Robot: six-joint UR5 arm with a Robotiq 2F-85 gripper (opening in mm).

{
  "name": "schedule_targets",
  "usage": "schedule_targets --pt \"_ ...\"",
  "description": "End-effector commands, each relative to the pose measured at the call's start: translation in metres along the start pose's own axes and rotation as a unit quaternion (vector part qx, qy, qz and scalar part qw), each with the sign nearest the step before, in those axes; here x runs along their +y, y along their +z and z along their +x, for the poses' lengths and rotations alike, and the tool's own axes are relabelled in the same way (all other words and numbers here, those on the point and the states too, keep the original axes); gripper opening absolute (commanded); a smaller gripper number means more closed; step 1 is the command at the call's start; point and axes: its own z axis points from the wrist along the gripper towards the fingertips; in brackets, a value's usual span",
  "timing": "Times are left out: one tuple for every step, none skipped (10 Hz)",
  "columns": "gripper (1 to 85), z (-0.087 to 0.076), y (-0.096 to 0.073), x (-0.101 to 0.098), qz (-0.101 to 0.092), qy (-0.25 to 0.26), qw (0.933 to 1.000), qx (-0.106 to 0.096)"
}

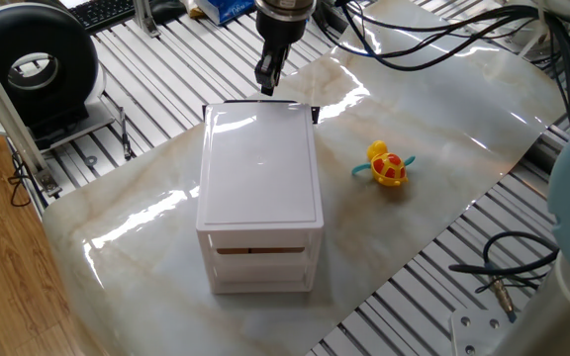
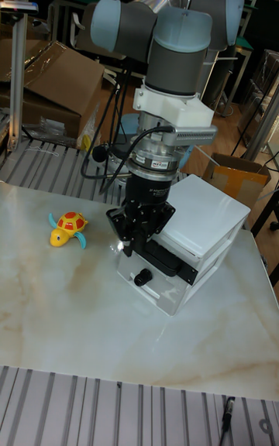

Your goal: Take something out of a drawer

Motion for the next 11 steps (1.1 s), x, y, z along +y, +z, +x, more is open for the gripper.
schedule_targets --pt "32.7 0.001 0.000 0.003 -0.010 -0.010 0.9999 0.001" --pt "39.0 0.002 -0.001 0.021 -0.044 -0.022 0.9988 0.002" --pt "43.0 0.004 -0.001 0.020 -0.044 -0.027 0.9987 0.005" --pt "45.0 0.007 0.000 0.015 -0.034 -0.026 0.9990 0.012" --pt "44.7 0.011 -0.001 0.011 -0.031 -0.028 0.9990 0.017" --pt "44.7 0.016 -0.002 0.014 -0.039 -0.025 0.9987 0.022" --pt "44.7 0.017 -0.004 0.016 -0.041 -0.023 0.9987 0.021" --pt "44.7 0.013 -0.002 0.022 -0.056 -0.018 0.9982 0.016" --pt "44.7 0.013 -0.001 0.028 -0.067 -0.015 0.9975 0.018" --pt "44.7 0.015 0.002 0.024 -0.061 -0.021 0.9976 0.024" --pt "44.7 0.017 0.005 0.022 -0.061 -0.026 0.9974 0.027"
